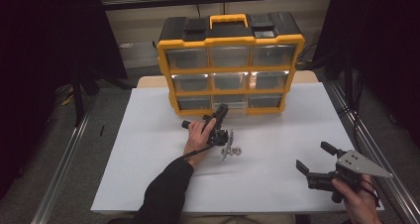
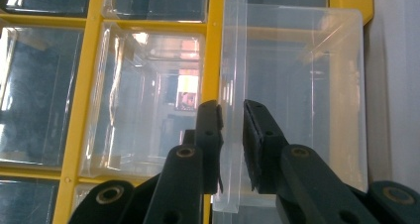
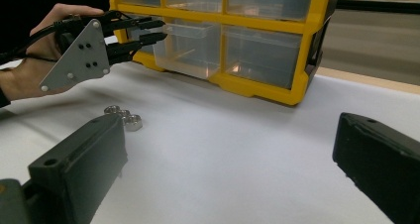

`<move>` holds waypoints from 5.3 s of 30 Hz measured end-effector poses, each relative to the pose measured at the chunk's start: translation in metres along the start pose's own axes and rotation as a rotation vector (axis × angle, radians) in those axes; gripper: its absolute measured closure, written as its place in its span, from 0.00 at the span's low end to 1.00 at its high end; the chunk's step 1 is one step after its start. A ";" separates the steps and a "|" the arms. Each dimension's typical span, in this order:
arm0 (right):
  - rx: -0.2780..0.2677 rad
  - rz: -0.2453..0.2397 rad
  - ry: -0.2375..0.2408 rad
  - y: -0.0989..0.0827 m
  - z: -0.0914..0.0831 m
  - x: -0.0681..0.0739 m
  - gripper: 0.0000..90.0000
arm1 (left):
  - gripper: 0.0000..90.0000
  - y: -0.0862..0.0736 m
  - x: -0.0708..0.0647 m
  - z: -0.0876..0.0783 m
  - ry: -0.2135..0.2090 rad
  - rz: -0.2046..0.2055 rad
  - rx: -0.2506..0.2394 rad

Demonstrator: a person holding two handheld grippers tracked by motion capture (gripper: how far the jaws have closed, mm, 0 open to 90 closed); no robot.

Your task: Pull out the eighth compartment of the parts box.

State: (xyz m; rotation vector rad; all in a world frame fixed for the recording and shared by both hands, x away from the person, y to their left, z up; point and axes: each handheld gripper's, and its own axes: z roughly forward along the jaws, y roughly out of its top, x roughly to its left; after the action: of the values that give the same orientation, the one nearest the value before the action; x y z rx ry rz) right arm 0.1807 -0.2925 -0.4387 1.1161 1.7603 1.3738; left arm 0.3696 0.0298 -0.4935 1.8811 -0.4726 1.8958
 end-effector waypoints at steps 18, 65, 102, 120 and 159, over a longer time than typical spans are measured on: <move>-0.003 -0.004 -0.003 0.000 0.001 0.000 0.00 | 0.87 0.004 0.002 -0.007 -0.018 0.033 0.013; 0.000 -0.005 0.001 0.000 0.001 0.001 0.00 | 0.76 0.013 0.004 -0.005 -0.037 -0.024 -0.033; -0.001 -0.002 0.000 0.000 0.002 0.000 0.00 | 0.87 0.017 0.003 -0.020 -0.057 0.003 -0.069; -0.001 -0.001 -0.001 0.000 0.001 0.000 0.00 | 0.87 0.020 0.003 -0.026 -0.052 -0.010 -0.089; -0.001 0.000 0.002 0.000 0.002 0.000 0.00 | 0.87 0.020 0.004 -0.032 -0.061 -0.019 -0.090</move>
State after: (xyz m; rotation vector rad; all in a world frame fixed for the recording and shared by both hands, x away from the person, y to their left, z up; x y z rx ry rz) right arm 0.1823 -0.2915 -0.4389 1.1144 1.7607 1.3760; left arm 0.3321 0.0300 -0.4893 1.8829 -0.5480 1.7784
